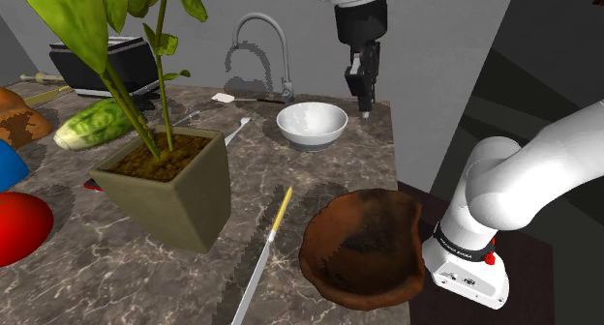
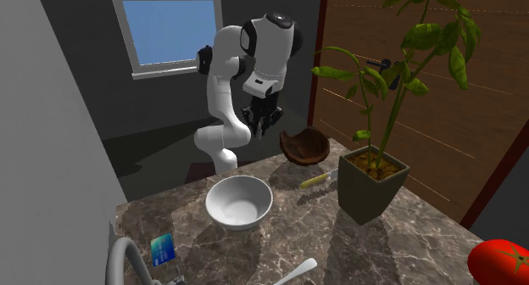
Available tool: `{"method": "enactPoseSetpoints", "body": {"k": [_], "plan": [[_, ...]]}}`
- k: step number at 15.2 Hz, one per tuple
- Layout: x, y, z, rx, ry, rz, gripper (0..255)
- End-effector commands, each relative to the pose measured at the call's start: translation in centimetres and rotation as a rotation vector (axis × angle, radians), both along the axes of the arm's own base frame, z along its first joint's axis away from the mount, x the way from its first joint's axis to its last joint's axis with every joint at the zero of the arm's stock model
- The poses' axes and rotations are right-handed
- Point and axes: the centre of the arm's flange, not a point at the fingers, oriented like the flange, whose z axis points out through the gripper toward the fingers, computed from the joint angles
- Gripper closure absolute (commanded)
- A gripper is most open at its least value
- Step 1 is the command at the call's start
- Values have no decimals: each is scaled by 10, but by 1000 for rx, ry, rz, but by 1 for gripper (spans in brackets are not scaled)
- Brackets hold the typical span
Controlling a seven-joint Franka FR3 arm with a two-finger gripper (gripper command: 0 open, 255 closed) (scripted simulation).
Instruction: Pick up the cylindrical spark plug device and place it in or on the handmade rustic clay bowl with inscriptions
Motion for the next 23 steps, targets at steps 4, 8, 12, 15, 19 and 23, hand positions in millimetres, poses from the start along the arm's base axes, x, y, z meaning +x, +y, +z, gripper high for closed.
{"method": "enactPoseSetpoints", "body": {"k": [4, 8, 12, 15, 19, 23], "plan": [[-22, 33, 6, 0, 0, 0, 255], [-51, 77, 6, 0, 0, 0, 255], [-80, 121, 6, 0, 0, 0, 255], [-102, 154, 7, 0, 0, 0, 255], [-119, 180, -4, 0, 0, 0, 255], [-119, 180, -25, 0, 0, 0, 255]]}}
